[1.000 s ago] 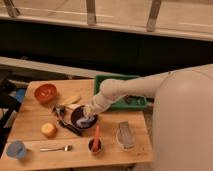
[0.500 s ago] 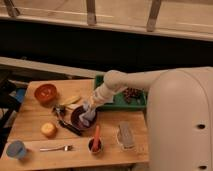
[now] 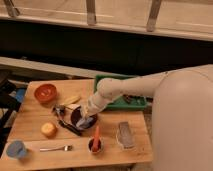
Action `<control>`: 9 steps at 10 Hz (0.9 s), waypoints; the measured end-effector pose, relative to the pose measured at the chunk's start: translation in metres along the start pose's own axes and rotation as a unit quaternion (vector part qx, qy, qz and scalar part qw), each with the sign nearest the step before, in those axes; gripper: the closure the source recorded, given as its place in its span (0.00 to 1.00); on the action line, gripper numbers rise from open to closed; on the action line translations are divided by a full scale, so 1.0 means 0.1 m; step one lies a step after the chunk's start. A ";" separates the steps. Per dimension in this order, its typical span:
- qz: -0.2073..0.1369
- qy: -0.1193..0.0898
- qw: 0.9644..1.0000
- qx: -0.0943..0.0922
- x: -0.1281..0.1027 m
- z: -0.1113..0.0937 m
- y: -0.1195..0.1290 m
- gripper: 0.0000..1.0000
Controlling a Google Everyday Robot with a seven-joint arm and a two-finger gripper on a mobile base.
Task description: Wipe purple bowl with towel
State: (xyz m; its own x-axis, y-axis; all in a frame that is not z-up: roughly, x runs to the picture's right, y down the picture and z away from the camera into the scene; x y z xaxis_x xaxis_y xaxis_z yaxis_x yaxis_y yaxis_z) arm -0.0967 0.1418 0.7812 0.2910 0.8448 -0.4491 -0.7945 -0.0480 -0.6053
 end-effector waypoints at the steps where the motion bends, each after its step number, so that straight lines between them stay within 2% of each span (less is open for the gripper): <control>1: 0.005 -0.004 1.000 0.001 0.10 0.01 0.06 1.00; 3: 0.007 -0.016 1.000 0.000 0.10 -0.01 0.12 1.00; 5: 0.008 -0.030 1.000 -0.003 -0.10 -0.06 0.13 1.00; 7: 0.009 -0.041 0.999 -0.003 -0.40 -0.14 -0.04 1.00; 9: 0.011 -0.042 0.999 -0.004 -0.54 -0.20 -0.18 1.00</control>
